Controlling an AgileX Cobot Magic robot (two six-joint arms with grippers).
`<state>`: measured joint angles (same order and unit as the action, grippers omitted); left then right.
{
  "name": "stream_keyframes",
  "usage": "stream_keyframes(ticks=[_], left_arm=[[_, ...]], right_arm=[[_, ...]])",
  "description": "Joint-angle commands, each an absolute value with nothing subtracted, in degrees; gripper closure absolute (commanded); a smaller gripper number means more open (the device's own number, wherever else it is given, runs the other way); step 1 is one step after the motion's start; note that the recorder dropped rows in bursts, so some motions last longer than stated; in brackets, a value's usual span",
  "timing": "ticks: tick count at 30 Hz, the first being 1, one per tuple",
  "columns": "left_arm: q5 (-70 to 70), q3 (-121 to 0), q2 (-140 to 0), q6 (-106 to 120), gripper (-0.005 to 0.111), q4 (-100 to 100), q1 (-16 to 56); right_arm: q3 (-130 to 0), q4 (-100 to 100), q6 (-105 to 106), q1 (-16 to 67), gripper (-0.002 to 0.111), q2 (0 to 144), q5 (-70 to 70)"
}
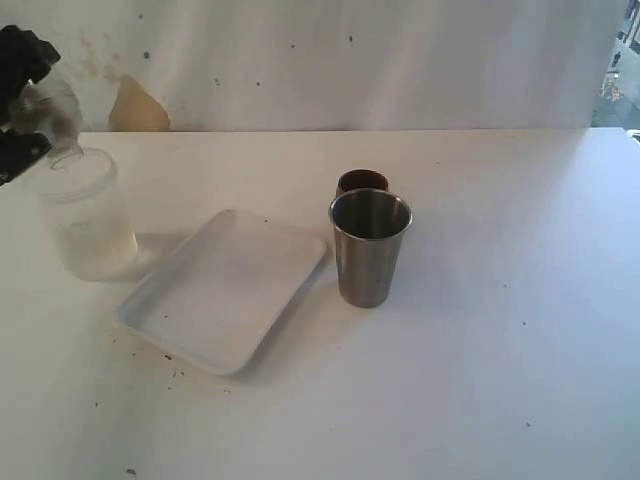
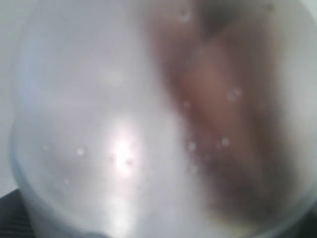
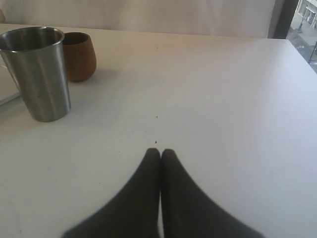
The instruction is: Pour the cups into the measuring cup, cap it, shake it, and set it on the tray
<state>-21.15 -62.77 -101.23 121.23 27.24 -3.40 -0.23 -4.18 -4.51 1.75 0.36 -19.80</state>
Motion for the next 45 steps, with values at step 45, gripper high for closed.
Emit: stream_keyframes(ticks=[45], left_arm=[[-28.0,-62.8,-100.6,120.9,0.107,39.0,-2.9]], right_arm=[[0.0,-4.5,-4.8,1.7,0.108,0.0,-19.6]])
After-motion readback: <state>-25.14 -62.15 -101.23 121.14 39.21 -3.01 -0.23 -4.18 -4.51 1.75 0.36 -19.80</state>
